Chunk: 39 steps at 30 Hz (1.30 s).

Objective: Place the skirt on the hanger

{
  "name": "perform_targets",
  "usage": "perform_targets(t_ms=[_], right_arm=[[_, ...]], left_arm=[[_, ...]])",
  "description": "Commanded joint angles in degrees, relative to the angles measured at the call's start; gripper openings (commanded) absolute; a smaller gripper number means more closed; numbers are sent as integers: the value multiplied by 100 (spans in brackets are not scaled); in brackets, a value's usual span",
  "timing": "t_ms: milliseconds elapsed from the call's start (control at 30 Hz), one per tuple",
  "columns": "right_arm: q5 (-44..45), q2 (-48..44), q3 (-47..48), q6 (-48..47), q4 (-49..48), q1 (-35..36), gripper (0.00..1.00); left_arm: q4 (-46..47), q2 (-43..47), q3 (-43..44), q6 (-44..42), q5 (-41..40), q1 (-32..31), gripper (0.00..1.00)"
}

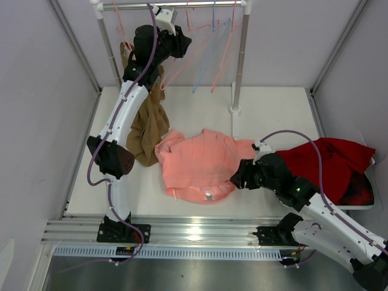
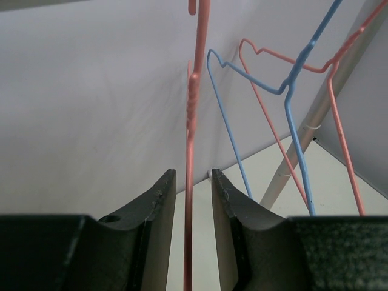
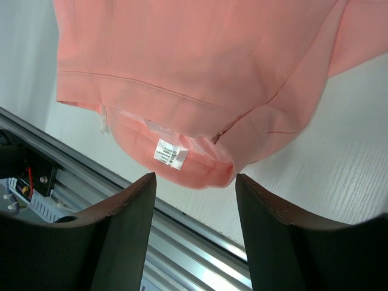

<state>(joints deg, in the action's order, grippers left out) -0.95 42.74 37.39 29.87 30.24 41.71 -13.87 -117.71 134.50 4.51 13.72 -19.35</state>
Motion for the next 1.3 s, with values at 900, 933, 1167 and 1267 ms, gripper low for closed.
perform_targets(t_ms=[900, 933, 1167, 1267], right_arm=[[-441, -134, -30, -245, -159, -497, 60], [-432, -134, -30, -245, -167, -515, 60], [-423, -257, -65, -218, -176, -594, 60], [-388, -266, -82, -201, -185, -594, 60]], left_arm=[[254, 284, 534, -214, -677, -95, 0], [183, 310, 534, -231, -782, -95, 0], [-89, 766, 121, -399, -914, -95, 0], [-273, 925, -2, -372, -932, -104, 0]])
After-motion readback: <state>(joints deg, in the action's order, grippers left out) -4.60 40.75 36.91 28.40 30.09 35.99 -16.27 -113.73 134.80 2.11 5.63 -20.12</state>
